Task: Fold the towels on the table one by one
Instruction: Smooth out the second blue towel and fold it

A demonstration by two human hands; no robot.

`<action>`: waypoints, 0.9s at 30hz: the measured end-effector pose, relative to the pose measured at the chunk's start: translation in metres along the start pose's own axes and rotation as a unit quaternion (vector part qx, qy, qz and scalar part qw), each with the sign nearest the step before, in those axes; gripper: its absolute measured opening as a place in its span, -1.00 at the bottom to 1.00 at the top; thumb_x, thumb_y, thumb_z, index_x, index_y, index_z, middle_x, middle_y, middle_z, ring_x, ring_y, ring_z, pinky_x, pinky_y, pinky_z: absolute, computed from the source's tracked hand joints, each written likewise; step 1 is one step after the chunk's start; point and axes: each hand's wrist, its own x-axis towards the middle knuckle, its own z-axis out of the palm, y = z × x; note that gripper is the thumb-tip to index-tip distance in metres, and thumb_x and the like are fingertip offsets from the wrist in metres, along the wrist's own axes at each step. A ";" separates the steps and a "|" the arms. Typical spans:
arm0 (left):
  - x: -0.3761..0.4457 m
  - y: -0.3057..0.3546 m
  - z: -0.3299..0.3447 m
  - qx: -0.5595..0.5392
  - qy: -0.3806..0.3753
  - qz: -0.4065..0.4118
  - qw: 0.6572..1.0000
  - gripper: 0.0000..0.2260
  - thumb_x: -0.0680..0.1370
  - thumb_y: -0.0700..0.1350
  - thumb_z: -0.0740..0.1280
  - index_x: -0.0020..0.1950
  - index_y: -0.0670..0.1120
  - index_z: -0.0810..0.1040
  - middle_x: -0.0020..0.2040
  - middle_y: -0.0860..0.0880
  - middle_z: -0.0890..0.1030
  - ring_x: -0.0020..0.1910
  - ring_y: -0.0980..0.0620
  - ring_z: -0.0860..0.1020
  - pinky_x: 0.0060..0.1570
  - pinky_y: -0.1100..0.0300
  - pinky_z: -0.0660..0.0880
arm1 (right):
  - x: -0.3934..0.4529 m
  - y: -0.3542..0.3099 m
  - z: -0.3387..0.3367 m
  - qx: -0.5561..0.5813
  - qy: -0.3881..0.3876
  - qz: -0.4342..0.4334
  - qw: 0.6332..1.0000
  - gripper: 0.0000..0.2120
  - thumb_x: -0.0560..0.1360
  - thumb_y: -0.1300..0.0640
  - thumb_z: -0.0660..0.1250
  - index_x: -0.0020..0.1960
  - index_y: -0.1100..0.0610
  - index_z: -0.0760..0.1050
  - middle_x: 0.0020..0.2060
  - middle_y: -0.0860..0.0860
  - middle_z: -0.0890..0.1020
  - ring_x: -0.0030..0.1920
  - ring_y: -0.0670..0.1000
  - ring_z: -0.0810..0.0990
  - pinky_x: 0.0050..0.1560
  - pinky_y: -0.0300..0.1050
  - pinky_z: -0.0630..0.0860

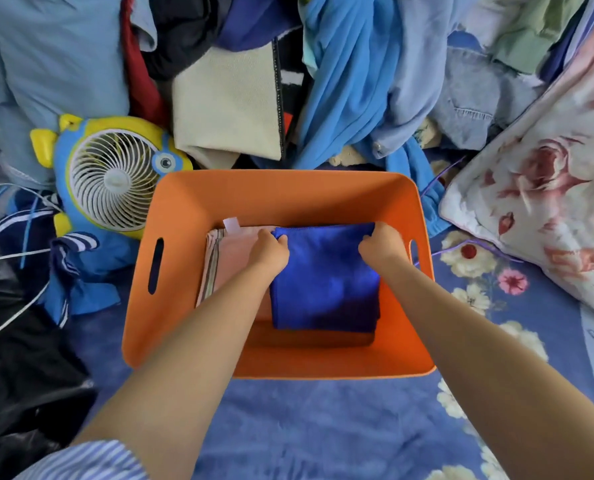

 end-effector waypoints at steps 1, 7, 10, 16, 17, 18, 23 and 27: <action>0.009 0.004 0.004 0.004 0.002 -0.001 1.000 -0.67 0.62 -0.07 0.07 0.29 -0.26 0.29 -0.03 -0.17 0.53 -0.19 -0.12 0.46 -0.28 0.18 0.28 | 0.007 0.000 0.003 0.007 0.016 0.008 1.000 -0.76 0.50 0.32 0.16 0.14 0.36 0.39 0.09 0.30 0.53 0.08 0.26 0.52 -0.13 -0.11 0.34; 0.055 0.006 0.029 -0.063 0.038 -0.008 0.997 -0.64 0.61 -0.07 0.11 0.32 -0.27 0.26 0.27 -0.25 0.46 0.22 -0.23 0.44 0.08 0.07 0.36 | 0.037 -0.002 0.020 0.056 0.072 0.036 0.995 -0.67 0.50 0.31 0.12 0.26 0.31 0.31 0.22 0.25 0.43 0.21 0.20 0.41 0.14 -0.05 0.36; 0.058 -0.008 0.041 -0.133 0.029 0.029 0.990 -0.54 0.59 -0.10 0.16 0.44 -0.19 0.14 0.38 -0.14 0.37 0.33 -0.14 0.36 0.27 0.10 0.29 | 0.031 0.005 0.035 -0.004 0.134 -0.033 0.990 -0.63 0.48 0.32 0.09 0.28 0.29 0.28 0.24 0.27 0.38 0.22 0.25 0.38 0.24 0.03 0.32; 0.049 -0.036 0.056 -0.059 0.081 0.063 0.993 -0.54 0.55 -0.06 0.24 0.39 -0.20 0.25 0.29 -0.18 0.45 0.24 -0.17 0.45 0.14 0.11 0.38 | 0.021 0.031 0.076 -0.159 0.039 -0.018 0.986 -0.51 0.58 0.11 0.08 0.46 0.16 0.04 0.40 0.28 0.15 0.39 0.25 0.19 0.41 0.08 0.15; 0.048 -0.037 0.058 -0.029 0.082 0.054 0.995 -0.56 0.57 -0.04 0.21 0.38 -0.21 0.27 0.25 -0.21 0.47 0.19 -0.19 0.47 0.09 0.09 0.40 | 0.024 0.030 0.077 -0.115 0.039 0.031 0.992 -0.50 0.58 0.08 0.08 0.46 0.16 0.04 0.37 0.29 0.21 0.37 0.25 0.24 0.39 0.08 0.18; 0.046 -0.037 0.061 -0.010 0.082 0.052 0.995 -0.59 0.58 -0.02 0.17 0.35 -0.23 0.30 0.21 -0.23 0.49 0.15 -0.21 0.49 0.04 0.07 0.41 | 0.026 0.029 0.077 -0.075 0.041 0.060 0.995 -0.51 0.59 0.07 0.08 0.46 0.16 0.06 0.35 0.28 0.26 0.34 0.24 0.28 0.38 0.06 0.20; 0.041 -0.028 0.067 0.009 0.120 0.065 0.991 -0.65 0.62 -0.05 0.07 0.31 -0.23 0.30 0.18 -0.23 0.49 0.13 -0.21 0.48 0.04 0.05 0.38 | 0.026 0.027 0.065 -0.073 0.074 -0.047 0.993 -0.45 0.46 0.34 0.15 0.42 0.11 0.16 0.15 0.25 0.36 0.06 0.26 0.43 0.14 0.05 0.40; 0.041 -0.020 0.073 0.048 0.138 0.077 0.986 -0.59 0.61 -0.07 0.10 0.42 -0.20 0.20 0.30 -0.19 0.42 0.23 -0.16 0.42 0.08 0.19 0.22 | 0.027 0.033 0.071 -0.227 0.092 -0.017 0.969 -0.43 0.51 0.33 0.09 0.46 0.18 -0.02 0.33 0.30 0.19 0.28 0.29 0.29 0.35 0.10 0.26</action>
